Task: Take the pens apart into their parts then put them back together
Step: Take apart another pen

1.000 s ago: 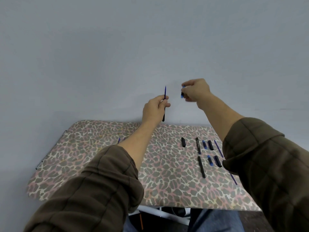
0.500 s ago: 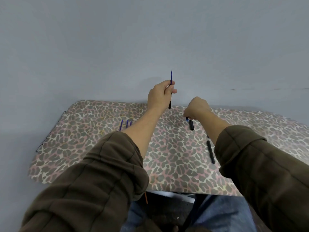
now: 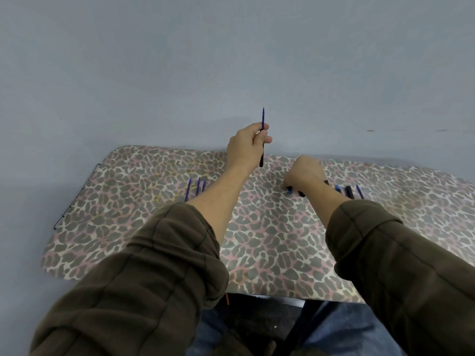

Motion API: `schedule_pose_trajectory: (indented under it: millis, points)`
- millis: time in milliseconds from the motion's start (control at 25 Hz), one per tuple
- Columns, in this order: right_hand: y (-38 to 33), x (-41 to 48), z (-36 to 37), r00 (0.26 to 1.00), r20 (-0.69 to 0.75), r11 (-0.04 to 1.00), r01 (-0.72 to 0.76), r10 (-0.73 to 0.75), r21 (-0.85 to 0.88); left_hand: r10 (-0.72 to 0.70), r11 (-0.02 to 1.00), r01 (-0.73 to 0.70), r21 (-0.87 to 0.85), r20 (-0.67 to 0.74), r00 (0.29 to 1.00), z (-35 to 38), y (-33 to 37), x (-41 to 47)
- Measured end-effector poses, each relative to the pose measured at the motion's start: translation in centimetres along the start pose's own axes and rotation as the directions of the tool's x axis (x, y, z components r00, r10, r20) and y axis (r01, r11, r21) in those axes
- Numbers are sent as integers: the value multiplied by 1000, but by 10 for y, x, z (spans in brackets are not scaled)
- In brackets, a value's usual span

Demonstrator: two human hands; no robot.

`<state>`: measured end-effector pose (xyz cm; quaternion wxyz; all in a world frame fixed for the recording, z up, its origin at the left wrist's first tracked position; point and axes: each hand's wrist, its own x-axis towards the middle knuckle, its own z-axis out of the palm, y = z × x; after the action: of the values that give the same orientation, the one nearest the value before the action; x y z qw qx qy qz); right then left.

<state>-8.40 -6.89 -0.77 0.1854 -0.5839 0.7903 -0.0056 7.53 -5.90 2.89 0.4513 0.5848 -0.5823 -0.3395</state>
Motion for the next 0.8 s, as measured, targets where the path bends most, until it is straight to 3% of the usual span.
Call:
schedule_pose_trajectory:
  millis: [360,440,560,720,800]
  points:
    - [2,-3,-8,996,83,1000,21,-23,20,1,998,-2,61,8,1000,1,1,-2]
    - [4,-4,-19,999,42,998,27,-29,55,1,998,-2,61,9,1000,2,4,-2]
    - [3,-5,-55,996,-69,962,76,-60,261,8,999,-9,49,14,1000,2,13,-5]
    - [-15,-26,-110,970,-163,770,243,-182,589,52,997,-53,49,26,998,6,31,-10]
    - [-24,-41,-128,952,-179,708,303,-247,638,87,994,-89,64,32,996,7,43,-14]
